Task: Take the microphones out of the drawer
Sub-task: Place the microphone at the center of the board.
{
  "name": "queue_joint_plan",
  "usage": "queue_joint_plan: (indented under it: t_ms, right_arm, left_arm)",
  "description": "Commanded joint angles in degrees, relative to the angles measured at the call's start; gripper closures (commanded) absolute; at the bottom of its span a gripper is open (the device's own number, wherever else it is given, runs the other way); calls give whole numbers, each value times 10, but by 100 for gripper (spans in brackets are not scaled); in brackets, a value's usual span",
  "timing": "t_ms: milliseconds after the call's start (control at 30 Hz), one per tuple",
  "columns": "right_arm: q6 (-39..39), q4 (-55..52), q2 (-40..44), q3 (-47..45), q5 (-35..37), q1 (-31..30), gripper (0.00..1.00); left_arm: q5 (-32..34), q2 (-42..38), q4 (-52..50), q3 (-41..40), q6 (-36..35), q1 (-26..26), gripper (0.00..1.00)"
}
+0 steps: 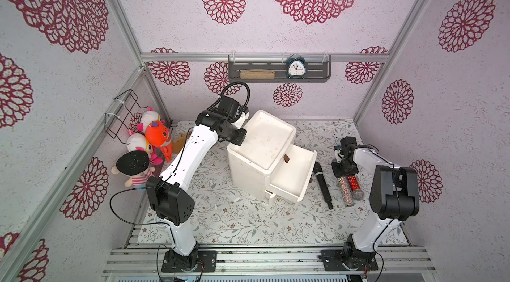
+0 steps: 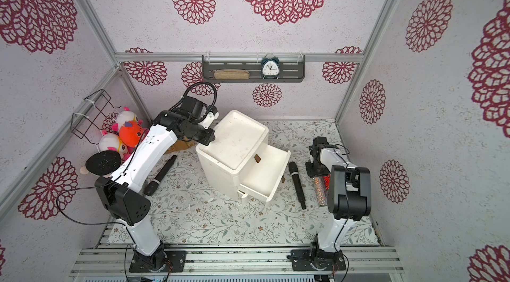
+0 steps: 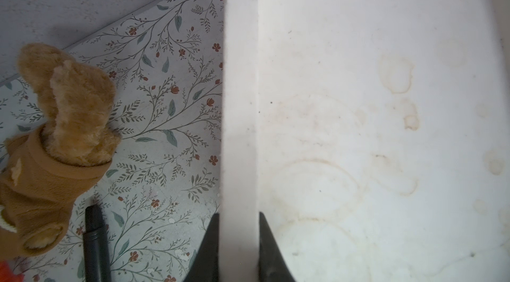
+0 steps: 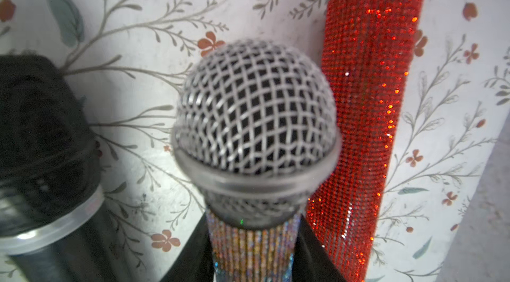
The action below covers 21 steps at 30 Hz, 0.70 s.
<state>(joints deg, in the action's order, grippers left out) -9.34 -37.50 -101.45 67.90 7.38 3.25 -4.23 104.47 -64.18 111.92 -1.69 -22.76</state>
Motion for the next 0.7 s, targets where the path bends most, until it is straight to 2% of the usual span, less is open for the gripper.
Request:
queue_joint_plan:
  t_ms: [0,133,200,300,333,367,400,667]
  right_arm:
    - [15,1,6,1,4,3,64]
    - [19,1,11,4,2,3,60]
    - [19,2,13,5,2,3,51]
    - [19,-1,18,9,0,3,48]
    - [20,-3,20,11,-1,2,36]
    - [21,-4,22,13,-1,3,16]
    - [22,-5,25,14,-2,3,2]
    - [36,-17,71,25,-39,-5,1]
  left_arm:
    - [-1,6,-15,-1,-10,2,100]
    - [-2,6,-16,-2,-10,2,100]
    - [0,6,-16,-2,-10,2,100]
    - [0,6,-16,-2,-10,3,100]
    - [-1,7,-16,-2,-10,3,100]
    - [-1,7,-16,-2,-10,2,100]
    - [-2,7,-16,-2,-10,2,100]
    - [-1,8,-16,-1,-10,2,100]
